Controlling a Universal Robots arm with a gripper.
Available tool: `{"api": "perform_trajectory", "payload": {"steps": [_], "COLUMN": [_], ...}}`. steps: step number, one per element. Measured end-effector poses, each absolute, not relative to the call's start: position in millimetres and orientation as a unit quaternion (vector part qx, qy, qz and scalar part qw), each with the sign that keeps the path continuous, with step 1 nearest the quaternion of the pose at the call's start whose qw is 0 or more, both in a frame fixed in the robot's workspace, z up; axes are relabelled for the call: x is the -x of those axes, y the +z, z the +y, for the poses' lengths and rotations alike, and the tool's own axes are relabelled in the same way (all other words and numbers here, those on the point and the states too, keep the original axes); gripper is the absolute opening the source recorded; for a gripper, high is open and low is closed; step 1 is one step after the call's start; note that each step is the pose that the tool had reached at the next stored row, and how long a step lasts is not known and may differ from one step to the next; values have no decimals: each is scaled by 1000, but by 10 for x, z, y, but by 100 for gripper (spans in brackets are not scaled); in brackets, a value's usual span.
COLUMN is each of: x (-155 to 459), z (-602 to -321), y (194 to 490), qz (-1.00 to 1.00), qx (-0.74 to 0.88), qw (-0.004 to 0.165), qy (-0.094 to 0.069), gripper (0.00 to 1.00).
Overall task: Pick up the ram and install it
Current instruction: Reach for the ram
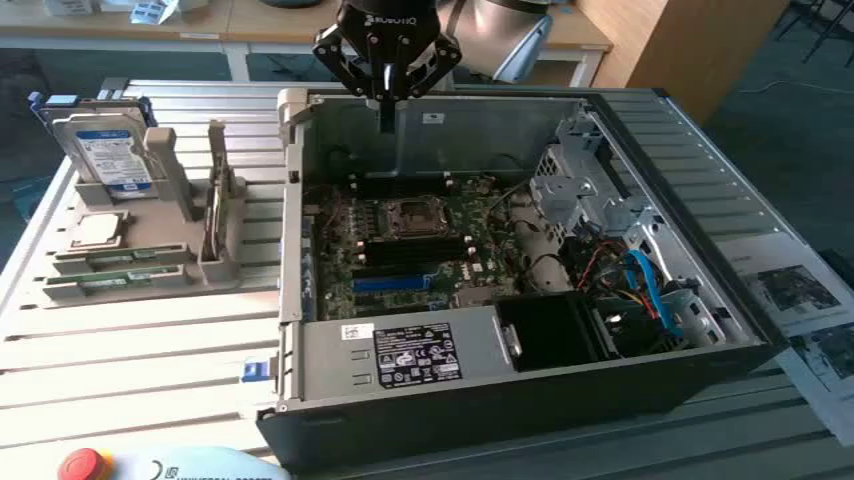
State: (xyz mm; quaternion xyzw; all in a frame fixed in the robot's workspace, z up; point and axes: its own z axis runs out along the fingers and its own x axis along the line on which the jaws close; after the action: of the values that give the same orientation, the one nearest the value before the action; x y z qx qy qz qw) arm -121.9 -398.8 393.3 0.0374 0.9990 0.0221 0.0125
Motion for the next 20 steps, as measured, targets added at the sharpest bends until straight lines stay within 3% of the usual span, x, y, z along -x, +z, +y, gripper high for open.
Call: {"api": "perform_trajectory", "payload": {"steps": [20], "x": [1219], "z": [-3988], "y": [3933], "qz": [999], "qx": [-37], "qw": [12], "qy": [22], "gripper": [11]}}
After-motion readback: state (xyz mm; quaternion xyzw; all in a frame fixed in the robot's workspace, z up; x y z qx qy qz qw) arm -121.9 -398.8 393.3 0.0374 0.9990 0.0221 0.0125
